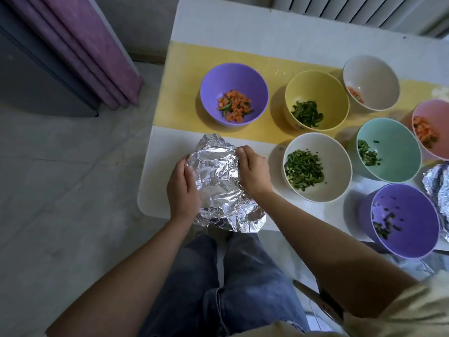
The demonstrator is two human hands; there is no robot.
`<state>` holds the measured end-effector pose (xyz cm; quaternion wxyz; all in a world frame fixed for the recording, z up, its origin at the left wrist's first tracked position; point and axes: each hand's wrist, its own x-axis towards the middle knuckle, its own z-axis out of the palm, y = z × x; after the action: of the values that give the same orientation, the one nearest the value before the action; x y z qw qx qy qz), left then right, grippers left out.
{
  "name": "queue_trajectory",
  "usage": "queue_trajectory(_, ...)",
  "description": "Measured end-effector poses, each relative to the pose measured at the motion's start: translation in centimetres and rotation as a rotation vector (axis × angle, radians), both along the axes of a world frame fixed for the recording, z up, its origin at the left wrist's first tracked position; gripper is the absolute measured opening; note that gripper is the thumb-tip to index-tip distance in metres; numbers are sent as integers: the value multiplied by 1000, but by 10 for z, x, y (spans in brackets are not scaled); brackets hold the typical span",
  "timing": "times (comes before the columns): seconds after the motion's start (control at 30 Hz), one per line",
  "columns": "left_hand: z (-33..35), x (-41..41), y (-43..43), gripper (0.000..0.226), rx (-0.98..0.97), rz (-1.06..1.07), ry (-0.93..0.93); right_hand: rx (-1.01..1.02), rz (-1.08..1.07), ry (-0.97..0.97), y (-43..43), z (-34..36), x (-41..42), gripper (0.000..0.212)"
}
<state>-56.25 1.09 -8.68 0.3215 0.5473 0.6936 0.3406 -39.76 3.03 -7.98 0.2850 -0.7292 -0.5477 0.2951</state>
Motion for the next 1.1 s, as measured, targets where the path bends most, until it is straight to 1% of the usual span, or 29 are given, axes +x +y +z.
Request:
queue_trajectory(0.03, -1, -2, 5, 36, 10, -27, 25, -18, -52, 48, -3, 1, -1, 34)
queue_trajectory(0.1, -1, -9, 25, 37, 49, -176, 110, -47, -156, 122, -12, 3, -2, 35)
queue_trajectory(0.17, -2, -17, 52, 38, 86, -336, 282, -121, -206, 151, -22, 8, -1, 31)
queue_trajectory(0.2, -2, -19, 64, 37, 87, -376, 370, -181, -214, 167, -27, 9, 0, 29)
queue_trajectory(0.27, 2, -17, 75, 38, 49, -356, 470, -299, -197, 192, -35, 12, 3, 37)
queue_trajectory(0.3, 5, -14, 73, 39, 44, -302, 499, -294, -166, 177, -38, 14, 4, 43)
queue_trajectory(0.33, 9, -10, 66, 40, 57, -233, 523, -230, -124, 141, -38, 16, 5, 47)
queue_trajectory(0.43, 12, 5, 29, 45, 147, -87, 551, 97, 68, 21, -24, 26, 5, 51)
queue_trajectory(0.5, 9, 13, 4, 46, 168, -71, 530, 231, 240, -73, -5, 24, 3, 50)
queue_trajectory(0.53, 8, 16, -5, 46, 165, -68, 515, 248, 318, -110, 3, 20, 1, 50)
queue_trajectory(0.6, 5, 15, -11, 47, 130, -47, 487, 174, 433, -144, 12, 12, -4, 49)
queue_trajectory(0.63, 3, 13, -11, 49, 109, -40, 471, 123, 441, -143, 13, 7, -5, 49)
queue_trajectory(0.73, -3, 8, -9, 53, 111, -52, 344, 113, 305, -124, 14, -4, -4, 40)
queue_trajectory(0.83, -5, 5, -8, 49, 111, 39, 153, 112, 201, -11, 15, -7, -3, 22)
queue_trajectory(0.87, -6, 5, -8, 46, 121, 80, 101, 80, 177, 45, 16, -6, -3, 21)
queue_trajectory(0.93, -6, 5, -7, 40, 126, 155, 25, 4, 132, 153, 16, -5, -3, 28)
queue_trajectory(1.03, -7, 3, -3, 35, 28, 247, -71, -99, 37, 286, 12, -3, -4, 31)
queue_trajectory(1.1, -5, -4, 4, 33, -28, 159, -77, -149, -45, 326, 5, -3, -6, 29)
